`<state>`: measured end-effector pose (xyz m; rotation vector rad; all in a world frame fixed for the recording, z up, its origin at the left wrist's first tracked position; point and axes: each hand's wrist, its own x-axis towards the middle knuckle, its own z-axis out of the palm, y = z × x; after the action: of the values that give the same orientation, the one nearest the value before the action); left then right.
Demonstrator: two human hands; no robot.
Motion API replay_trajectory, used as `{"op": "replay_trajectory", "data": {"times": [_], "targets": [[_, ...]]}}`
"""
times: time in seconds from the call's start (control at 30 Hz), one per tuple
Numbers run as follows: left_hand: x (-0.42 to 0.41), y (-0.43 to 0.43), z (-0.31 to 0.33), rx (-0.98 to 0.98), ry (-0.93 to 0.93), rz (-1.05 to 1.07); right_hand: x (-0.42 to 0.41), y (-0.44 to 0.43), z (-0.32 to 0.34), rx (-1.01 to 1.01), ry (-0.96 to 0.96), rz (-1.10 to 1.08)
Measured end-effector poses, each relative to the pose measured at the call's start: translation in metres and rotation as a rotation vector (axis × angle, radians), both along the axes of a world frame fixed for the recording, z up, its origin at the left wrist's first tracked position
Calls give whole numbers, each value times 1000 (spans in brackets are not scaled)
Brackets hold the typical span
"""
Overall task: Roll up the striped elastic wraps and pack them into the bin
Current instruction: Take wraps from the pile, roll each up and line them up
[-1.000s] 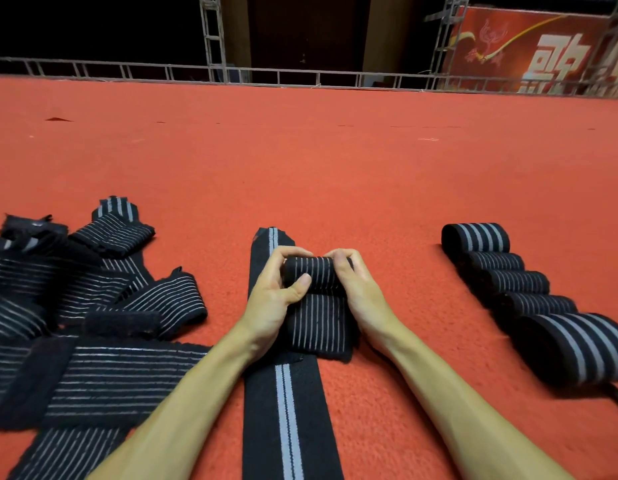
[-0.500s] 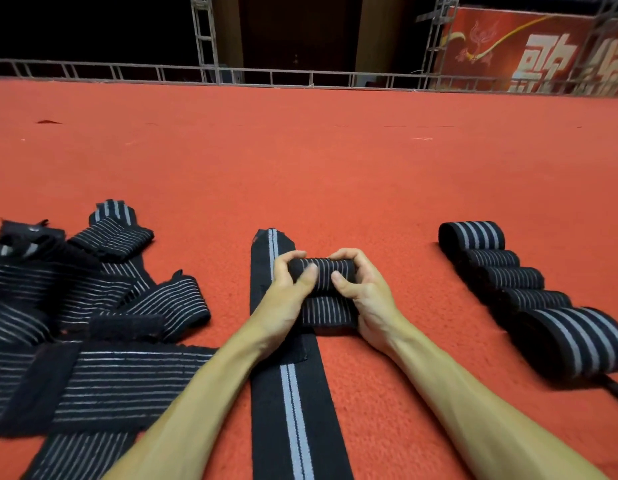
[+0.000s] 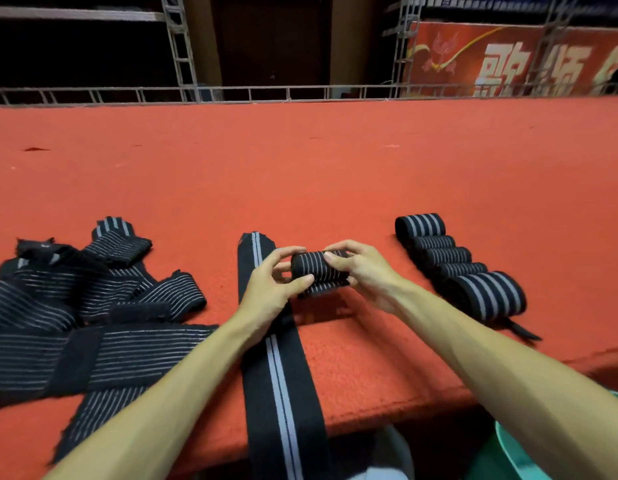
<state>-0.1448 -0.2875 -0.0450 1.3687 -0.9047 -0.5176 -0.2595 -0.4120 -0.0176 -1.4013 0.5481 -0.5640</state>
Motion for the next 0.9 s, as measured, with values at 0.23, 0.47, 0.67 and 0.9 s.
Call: {"op": "replay_trajectory", "data": {"times": [0.23,0.47,0.67,0.9], "targets": [[-51,-35,12,-14,311,-47,-66,-30,25,-290,67,-24],[-93,-70,-10,169,206,-77,-115,-73,34,-842,479,-193],[-113,-85,-25,248,-124,-123,-134,-87,31,-1009,575,-258],[-101,-75,-18,351,-423,-181,-119,-64,31,-1084,630,-212]]}}
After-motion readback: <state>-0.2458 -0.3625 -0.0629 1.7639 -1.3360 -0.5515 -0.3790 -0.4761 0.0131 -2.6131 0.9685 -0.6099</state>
